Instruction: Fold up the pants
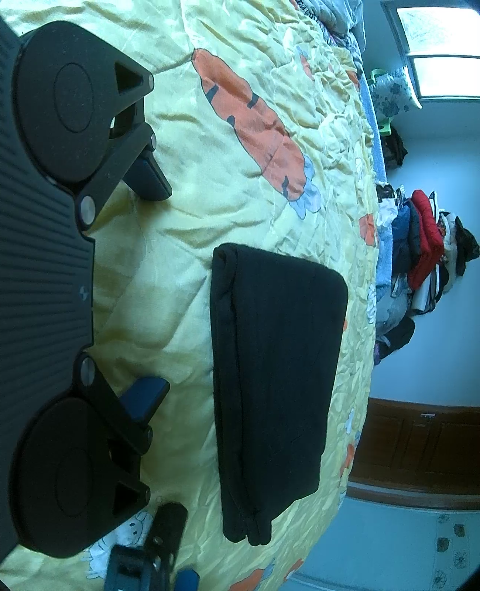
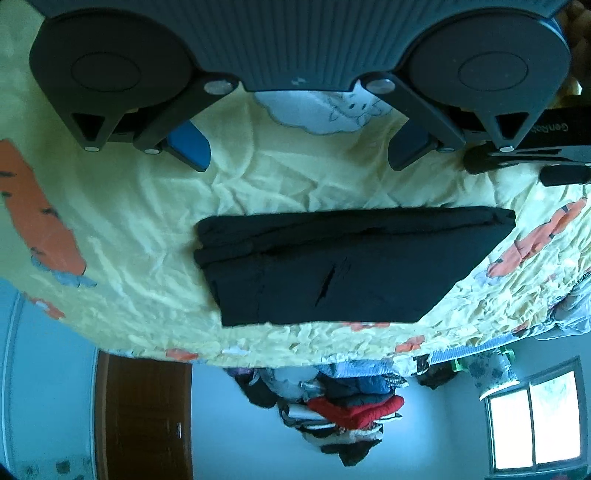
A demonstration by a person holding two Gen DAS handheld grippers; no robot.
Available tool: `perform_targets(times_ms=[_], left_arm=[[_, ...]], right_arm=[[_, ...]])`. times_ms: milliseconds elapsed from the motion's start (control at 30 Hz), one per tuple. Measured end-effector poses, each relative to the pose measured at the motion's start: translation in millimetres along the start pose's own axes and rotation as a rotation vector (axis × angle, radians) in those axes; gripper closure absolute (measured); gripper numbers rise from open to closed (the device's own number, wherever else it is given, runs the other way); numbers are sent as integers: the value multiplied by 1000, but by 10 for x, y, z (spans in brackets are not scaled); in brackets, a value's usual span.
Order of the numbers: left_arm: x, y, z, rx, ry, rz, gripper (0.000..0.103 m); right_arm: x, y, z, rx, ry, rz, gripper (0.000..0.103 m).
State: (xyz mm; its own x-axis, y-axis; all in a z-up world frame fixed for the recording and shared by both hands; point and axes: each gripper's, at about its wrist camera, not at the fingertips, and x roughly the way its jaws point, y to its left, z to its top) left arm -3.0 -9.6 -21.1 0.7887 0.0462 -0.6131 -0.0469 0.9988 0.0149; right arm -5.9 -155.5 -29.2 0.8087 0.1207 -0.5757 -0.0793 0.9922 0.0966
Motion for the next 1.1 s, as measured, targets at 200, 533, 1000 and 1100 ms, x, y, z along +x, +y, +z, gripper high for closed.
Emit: perform_targets(times_ms=[200, 533, 1000, 1100], left_arm=[[3, 54, 5, -24, 5, 17, 0], [18, 51, -4, -12, 9, 15, 0], [17, 47, -5, -6, 10, 11, 0], [17, 47, -5, -7, 10, 10, 0]], right_arm=[[102, -50, -27, 5, 45, 22, 0], [121, 47, -43, -53, 68, 5, 0], [91, -23, -43, 0, 23, -7, 0], [142, -44, -29, 5, 53, -10, 0]])
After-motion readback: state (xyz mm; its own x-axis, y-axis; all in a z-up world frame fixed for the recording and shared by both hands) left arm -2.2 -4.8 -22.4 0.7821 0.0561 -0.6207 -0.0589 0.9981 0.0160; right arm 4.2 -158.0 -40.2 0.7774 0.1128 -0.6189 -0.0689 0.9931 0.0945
